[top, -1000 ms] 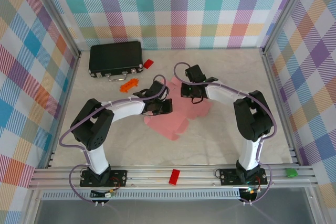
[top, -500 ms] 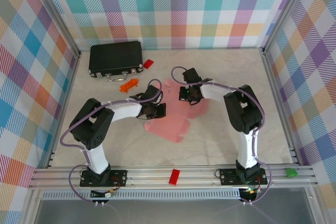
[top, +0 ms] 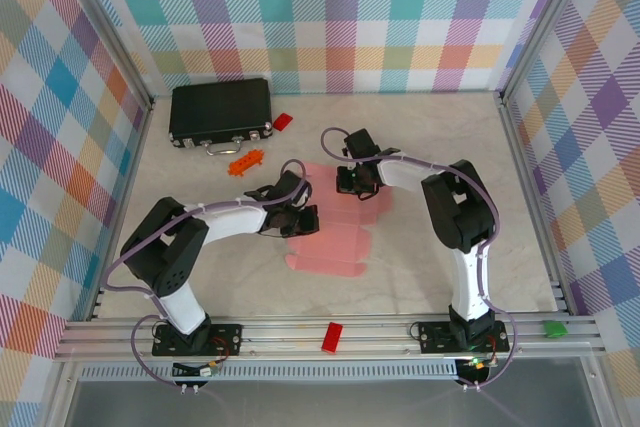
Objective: Fold the paper box
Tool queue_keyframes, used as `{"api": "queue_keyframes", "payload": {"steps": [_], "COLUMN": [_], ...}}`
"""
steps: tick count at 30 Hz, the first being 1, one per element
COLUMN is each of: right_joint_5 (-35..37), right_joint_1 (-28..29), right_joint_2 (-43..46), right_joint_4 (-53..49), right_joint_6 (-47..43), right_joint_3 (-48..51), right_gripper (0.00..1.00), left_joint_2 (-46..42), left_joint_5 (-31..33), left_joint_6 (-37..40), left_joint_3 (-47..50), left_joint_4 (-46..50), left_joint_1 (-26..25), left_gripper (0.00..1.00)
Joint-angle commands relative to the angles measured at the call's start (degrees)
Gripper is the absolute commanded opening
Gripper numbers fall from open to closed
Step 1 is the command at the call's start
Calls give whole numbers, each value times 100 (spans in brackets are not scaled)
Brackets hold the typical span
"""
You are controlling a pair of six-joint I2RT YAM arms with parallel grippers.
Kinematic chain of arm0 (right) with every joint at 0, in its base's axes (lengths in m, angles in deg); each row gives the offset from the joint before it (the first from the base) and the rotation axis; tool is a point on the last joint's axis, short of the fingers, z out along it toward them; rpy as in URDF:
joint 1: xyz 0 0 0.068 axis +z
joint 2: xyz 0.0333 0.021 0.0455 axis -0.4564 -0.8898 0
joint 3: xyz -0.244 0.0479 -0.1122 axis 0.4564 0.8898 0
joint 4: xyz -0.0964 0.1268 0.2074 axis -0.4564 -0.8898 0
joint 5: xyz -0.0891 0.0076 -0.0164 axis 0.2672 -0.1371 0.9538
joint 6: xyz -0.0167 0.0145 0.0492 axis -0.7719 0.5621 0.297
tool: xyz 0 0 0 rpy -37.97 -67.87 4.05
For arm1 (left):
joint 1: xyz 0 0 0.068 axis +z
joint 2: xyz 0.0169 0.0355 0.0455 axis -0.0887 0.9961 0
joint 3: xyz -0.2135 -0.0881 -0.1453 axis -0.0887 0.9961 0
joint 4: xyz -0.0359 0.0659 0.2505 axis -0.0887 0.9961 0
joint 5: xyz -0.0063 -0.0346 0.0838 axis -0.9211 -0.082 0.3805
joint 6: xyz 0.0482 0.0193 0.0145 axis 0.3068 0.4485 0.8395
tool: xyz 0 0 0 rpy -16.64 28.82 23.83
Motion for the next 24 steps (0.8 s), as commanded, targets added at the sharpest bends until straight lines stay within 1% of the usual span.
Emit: {"api": "queue_keyframes", "payload": {"steps": [1, 5, 7, 10, 12, 16, 21, 24], "right_joint_5": [-48, -227, -313, -512, -588, -405, -137, -99], "right_joint_1": [18, 22, 22, 44, 103, 265, 386, 425], "right_joint_2": [388, 576, 624, 600, 583, 574, 489, 384], "right_joint_4": [-295, -317, -330, -294, -200, -48, 91, 97], "right_joint_6": [-148, -133, -107, -37, 62, 289, 520, 535], "right_joint_3": [-99, -93, -69, -8, 84, 317, 562, 581], "right_gripper": [12, 13, 14, 14, 14, 13, 13, 12], "left_joint_2": [-355, -303, -146, 182, 437, 979, 1578, 1885], "left_joint_5": [-404, -312, -204, 55, 133, 226, 307, 292], "left_joint_6": [-95, 230, 416, 729, 1077, 1594, 1768, 1855], "left_joint_3": [-422, -891, -1165, -1620, -1920, -2504, -3095, -3422], "left_joint_4": [135, 509, 729, 987, 1060, 1199, 1317, 1468], "left_joint_1": [316, 778, 1034, 1315, 1423, 1521, 1631, 1655], "left_gripper": [9, 12, 17, 22, 28, 38, 44, 45]}}
